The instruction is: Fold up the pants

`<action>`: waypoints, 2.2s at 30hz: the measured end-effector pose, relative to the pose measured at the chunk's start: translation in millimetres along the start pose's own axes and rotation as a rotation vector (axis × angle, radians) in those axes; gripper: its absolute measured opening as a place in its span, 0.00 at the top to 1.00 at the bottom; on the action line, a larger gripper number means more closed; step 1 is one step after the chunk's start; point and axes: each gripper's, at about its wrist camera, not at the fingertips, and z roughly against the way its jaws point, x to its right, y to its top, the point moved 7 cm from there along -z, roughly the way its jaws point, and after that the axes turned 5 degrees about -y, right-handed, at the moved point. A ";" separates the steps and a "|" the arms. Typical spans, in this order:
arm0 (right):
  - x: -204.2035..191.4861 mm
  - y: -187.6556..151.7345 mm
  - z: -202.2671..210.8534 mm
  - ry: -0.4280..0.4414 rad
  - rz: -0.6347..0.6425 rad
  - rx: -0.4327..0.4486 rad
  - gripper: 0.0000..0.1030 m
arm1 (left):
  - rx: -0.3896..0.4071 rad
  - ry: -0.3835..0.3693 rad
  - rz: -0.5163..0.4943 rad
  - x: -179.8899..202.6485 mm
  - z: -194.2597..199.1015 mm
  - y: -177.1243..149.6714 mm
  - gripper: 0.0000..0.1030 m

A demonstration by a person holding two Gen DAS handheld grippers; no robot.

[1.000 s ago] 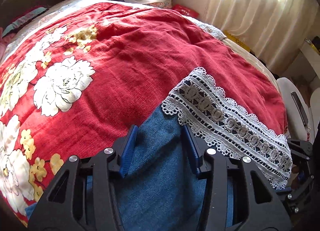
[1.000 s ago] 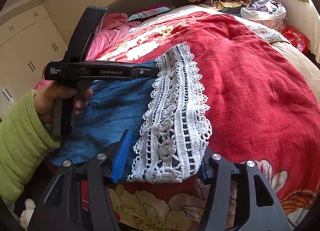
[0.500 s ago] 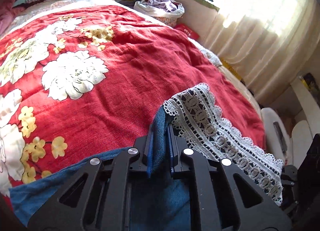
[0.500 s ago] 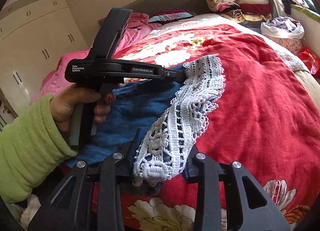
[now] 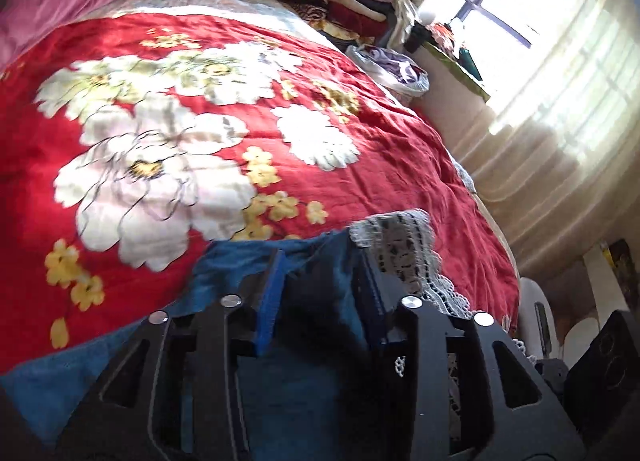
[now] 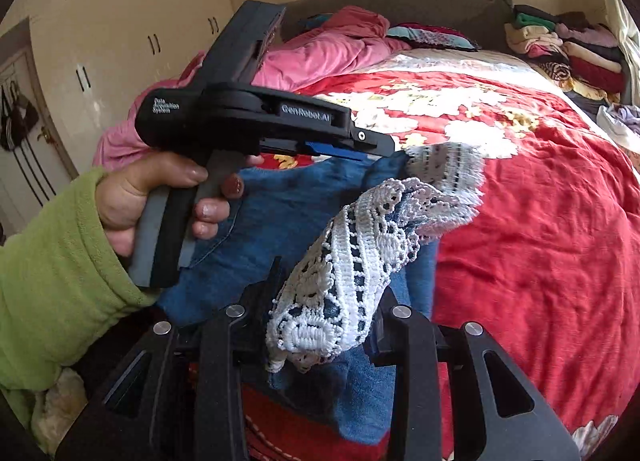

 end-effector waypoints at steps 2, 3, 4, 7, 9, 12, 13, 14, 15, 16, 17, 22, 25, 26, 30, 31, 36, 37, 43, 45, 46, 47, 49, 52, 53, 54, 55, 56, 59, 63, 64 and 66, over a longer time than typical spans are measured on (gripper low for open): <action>-17.9 1.2 -6.1 -0.014 0.062 -0.004 0.70 | 0.043 0.026 0.087 -22.2 27.1 -5.1 0.56; -28.0 1.8 -6.8 -0.016 0.094 -0.002 0.70 | 0.066 0.031 0.126 -31.5 39.9 -8.4 0.50; -36.6 2.3 -9.1 -0.021 0.128 -0.004 0.70 | 0.086 0.028 0.160 -39.3 52.4 -12.2 0.44; -60.5 -0.1 -22.0 -0.041 0.223 -0.026 0.70 | 0.151 0.044 0.247 -62.8 89.1 -25.0 0.38; -71.3 -6.8 -32.9 -0.057 0.275 -0.049 0.70 | 0.175 0.056 0.278 -72.4 106.0 -34.2 0.36; -83.6 -15.9 -46.0 -0.072 0.333 -0.074 0.68 | 0.178 0.042 0.283 -72.8 117.6 -43.7 0.33; -87.7 -19.1 -48.3 -0.082 0.355 -0.079 0.68 | 0.177 0.044 0.280 -71.7 119.4 -46.3 0.31; -91.1 -21.7 -49.3 -0.087 0.372 -0.078 0.67 | 0.171 0.045 0.272 -69.8 118.8 -48.8 0.31; -93.6 -23.2 -50.0 -0.085 0.383 -0.076 0.67 | 0.166 0.049 0.267 -68.2 116.9 -50.3 0.29; -94.4 -24.3 -49.7 -0.077 0.386 -0.074 0.67 | 0.162 0.049 0.265 -67.4 115.4 -51.2 0.28; -97.8 -26.7 -48.7 -0.069 0.389 -0.073 0.67 | 0.157 0.047 0.263 -65.7 112.4 -50.7 0.27; -100.6 -28.6 -33.7 -0.036 0.388 -0.024 0.55 | 0.144 0.042 0.264 -65.5 106.5 -52.2 0.22; -97.4 -28.9 -16.7 -0.027 0.385 0.010 0.45 | 0.125 0.042 0.277 -68.9 101.4 -52.3 0.19; -96.1 -29.9 -10.9 -0.027 0.386 0.018 0.44 | 0.116 0.043 0.278 -70.0 98.4 -51.9 0.18; -95.6 -34.1 -1.5 -0.024 0.377 0.000 0.43 | 0.064 0.075 0.251 -68.6 81.9 -50.7 0.12; -96.6 -36.6 0.4 -0.016 0.375 -0.002 0.43 | 0.049 0.088 0.243 -68.7 77.3 -50.6 0.12; -97.8 -44.8 -7.7 -0.038 0.388 -0.049 0.44 | 0.001 0.186 0.213 -67.2 59.5 -48.5 0.29; -97.3 -46.3 -13.6 -0.038 0.374 -0.080 0.55 | -0.005 0.190 0.195 -64.6 57.3 -47.9 0.53; -112.5 -35.3 -2.1 0.034 0.371 -0.051 0.81 | 0.017 0.169 0.154 -53.3 60.1 -42.7 0.78; -116.3 -34.1 -2.9 0.055 0.371 -0.053 0.81 | 0.023 0.186 0.188 -66.6 59.7 -45.6 0.78; -118.0 -36.3 -6.8 0.060 0.376 -0.066 0.81 | 0.027 0.181 0.204 -71.9 59.2 -47.3 0.77; -118.8 -39.8 -10.1 0.064 0.390 -0.086 0.81 | 0.032 0.168 0.219 -74.8 59.0 -49.2 0.76; -121.4 -47.7 -18.4 0.058 0.413 -0.117 0.76 | 0.039 0.159 0.222 -75.4 59.2 -51.1 0.76; -119.8 -46.2 -16.0 0.070 0.390 -0.118 0.72 | 0.044 0.154 0.221 -74.3 60.7 -51.5 0.74; -116.8 -43.6 -13.5 0.081 0.377 -0.115 0.68 | 0.047 0.152 0.222 -73.1 62.3 -51.4 0.72; -112.9 -40.1 -7.9 0.097 0.360 -0.105 0.64 | 0.051 0.146 0.224 -71.4 65.0 -51.5 0.66; -107.8 -36.4 -0.7 0.115 0.338 -0.088 0.55 | 0.057 0.141 0.225 -68.5 68.3 -51.8 0.59; -103.6 -32.1 4.9 0.127 0.315 -0.070 0.52 | 0.063 0.138 0.223 -65.7 72.2 -52.0 0.57; -79.7 -22.0 23.5 0.106 0.259 -0.022 0.52 | 0.082 0.143 0.215 -58.1 87.2 -56.7 0.52; -40.0 -15.3 34.1 0.021 0.192 -0.001 0.52 | 0.084 0.129 0.219 -48.1 104.7 -75.2 0.44; -30.5 -15.3 35.0 -0.001 0.176 -0.004 0.52 | 0.076 0.123 0.215 -44.4 107.0 -82.0 0.42; -20.6 -16.9 38.1 -0.025 0.151 -0.008 0.52 | 0.050 0.128 0.193 -34.8 108.9 -95.9 0.42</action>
